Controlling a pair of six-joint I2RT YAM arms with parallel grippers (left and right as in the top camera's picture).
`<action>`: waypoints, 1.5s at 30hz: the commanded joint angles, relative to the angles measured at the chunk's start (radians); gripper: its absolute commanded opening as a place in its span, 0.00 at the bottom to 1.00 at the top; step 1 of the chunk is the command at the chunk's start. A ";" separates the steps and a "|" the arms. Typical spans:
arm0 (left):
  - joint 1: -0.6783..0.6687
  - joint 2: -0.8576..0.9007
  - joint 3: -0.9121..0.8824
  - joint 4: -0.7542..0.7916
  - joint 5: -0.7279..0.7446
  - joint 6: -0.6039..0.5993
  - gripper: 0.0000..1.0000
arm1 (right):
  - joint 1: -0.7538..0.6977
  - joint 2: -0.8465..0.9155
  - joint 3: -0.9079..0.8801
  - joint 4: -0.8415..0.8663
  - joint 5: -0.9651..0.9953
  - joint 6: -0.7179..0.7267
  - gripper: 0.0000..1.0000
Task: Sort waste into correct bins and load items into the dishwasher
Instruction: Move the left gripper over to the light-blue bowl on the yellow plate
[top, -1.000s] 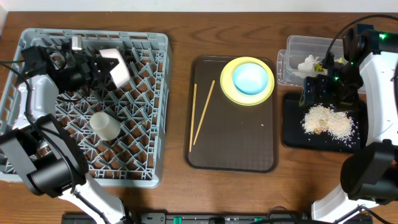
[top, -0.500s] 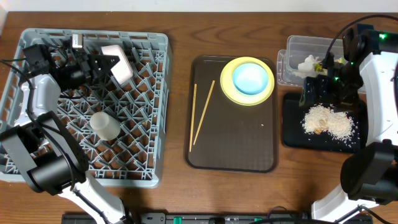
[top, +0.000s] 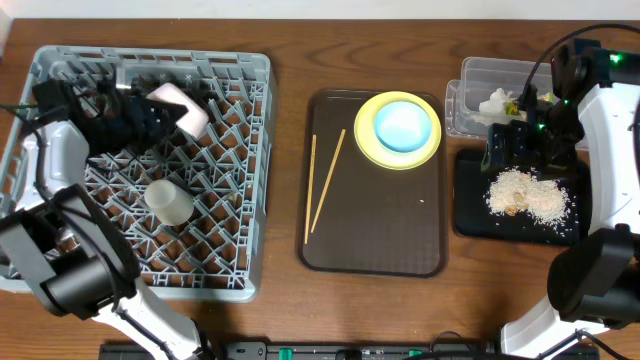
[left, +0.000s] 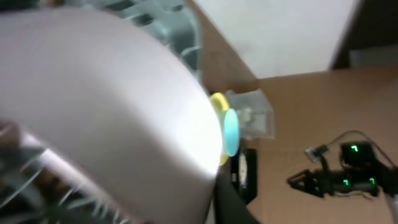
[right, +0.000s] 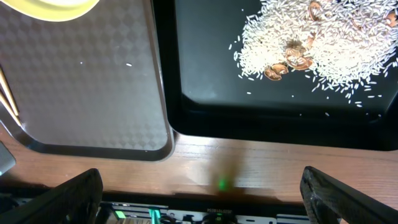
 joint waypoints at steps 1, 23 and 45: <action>0.055 0.027 -0.020 -0.007 -0.177 -0.012 0.25 | -0.003 0.006 0.004 -0.002 0.002 0.010 0.99; 0.076 -0.339 -0.019 -0.078 -0.375 -0.098 0.73 | -0.003 0.006 0.004 0.000 0.002 0.010 0.99; -1.017 -0.242 -0.019 0.262 -1.059 -0.018 0.87 | -0.090 0.006 0.005 -0.090 0.329 0.274 0.99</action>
